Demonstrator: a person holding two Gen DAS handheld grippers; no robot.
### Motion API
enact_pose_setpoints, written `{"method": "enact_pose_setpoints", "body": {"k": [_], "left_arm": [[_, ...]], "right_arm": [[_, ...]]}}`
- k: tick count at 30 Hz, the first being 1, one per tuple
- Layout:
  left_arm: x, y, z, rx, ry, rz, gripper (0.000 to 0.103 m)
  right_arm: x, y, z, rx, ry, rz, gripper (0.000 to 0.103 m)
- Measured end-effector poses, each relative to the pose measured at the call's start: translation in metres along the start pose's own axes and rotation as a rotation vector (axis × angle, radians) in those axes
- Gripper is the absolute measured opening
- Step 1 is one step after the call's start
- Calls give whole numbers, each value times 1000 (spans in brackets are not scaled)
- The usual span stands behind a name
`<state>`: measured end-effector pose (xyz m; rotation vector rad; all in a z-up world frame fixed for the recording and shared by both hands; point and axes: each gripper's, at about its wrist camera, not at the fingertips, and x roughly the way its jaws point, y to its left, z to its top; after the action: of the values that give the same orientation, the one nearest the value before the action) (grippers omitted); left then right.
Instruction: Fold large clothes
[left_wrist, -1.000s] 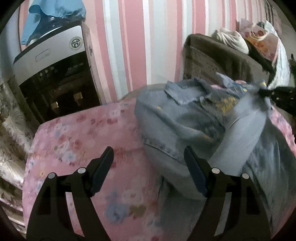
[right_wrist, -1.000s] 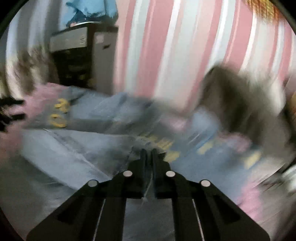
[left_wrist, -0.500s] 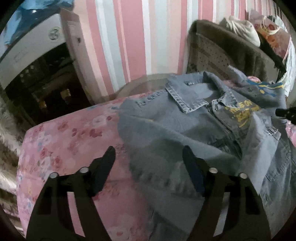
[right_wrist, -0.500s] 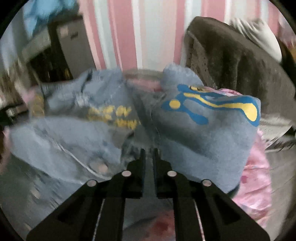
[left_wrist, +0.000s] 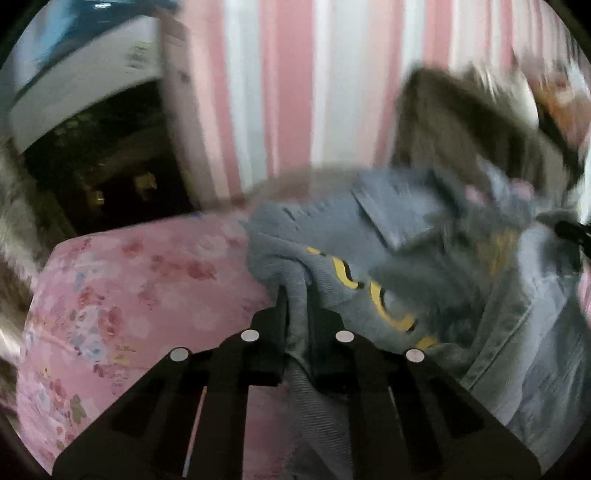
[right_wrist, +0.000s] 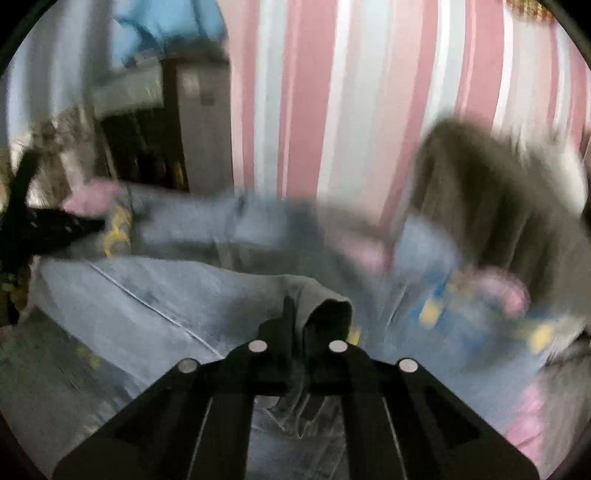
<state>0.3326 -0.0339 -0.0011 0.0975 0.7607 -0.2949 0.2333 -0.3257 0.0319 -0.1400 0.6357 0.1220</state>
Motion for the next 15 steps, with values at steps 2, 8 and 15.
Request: {"method": "enact_pose_setpoints", "body": {"k": [2, 8, 15], "left_arm": [[-4, 24, 3, -83, -32, -3, 8], [38, 34, 2, -94, 66, 15, 13], [18, 24, -13, 65, 130, 106, 72]], "right_arm": [[-24, 0, 15, -6, -77, -16, 4], [26, -9, 6, -57, 98, -19, 3], [43, -27, -30, -34, 236, -61, 41]]}}
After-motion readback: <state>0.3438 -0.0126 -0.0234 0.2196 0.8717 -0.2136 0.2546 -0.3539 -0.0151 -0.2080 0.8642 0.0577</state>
